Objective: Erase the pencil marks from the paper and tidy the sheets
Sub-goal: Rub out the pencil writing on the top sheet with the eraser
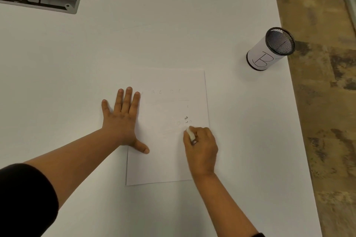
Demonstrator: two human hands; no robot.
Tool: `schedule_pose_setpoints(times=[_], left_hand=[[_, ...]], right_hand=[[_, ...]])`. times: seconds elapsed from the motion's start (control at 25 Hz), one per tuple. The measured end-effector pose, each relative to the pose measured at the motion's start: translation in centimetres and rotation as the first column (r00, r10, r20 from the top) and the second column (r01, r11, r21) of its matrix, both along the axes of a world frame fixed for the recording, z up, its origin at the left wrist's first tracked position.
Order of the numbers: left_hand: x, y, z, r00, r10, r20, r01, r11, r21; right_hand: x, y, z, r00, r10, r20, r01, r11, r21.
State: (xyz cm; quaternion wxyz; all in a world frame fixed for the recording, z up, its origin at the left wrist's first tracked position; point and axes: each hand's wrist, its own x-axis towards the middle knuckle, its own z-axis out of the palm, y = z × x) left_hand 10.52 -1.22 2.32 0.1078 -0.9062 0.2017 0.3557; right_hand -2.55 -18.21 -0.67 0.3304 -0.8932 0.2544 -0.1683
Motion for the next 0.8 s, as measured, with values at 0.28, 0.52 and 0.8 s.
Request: schedule_pose_setpoints(times=[0.28, 0.52, 0.8], left_hand=[[-0.1, 0.0, 0.0, 1.000, -0.004, -0.004, 0.004, 1.000, 0.005], [-0.1, 0.0, -0.1, 1.000, -0.007, 0.000, 0.007, 1.000, 0.003], [0.0, -0.1, -0.1, 1.000, -0.018, 0.009, 0.018, 1.000, 0.015]], right_hand=[[0.0, 4.6, -0.2, 0.978, 0.208, 0.034, -0.209, 0.978, 0.029], [0.0, 1.5, -0.5, 0.995, -0.094, 0.036, 0.091, 0.993, 0.078], [-0.3, 0.4, -0.9, 0.995, -0.072, 0.072, 0.070, 0.997, 0.034]])
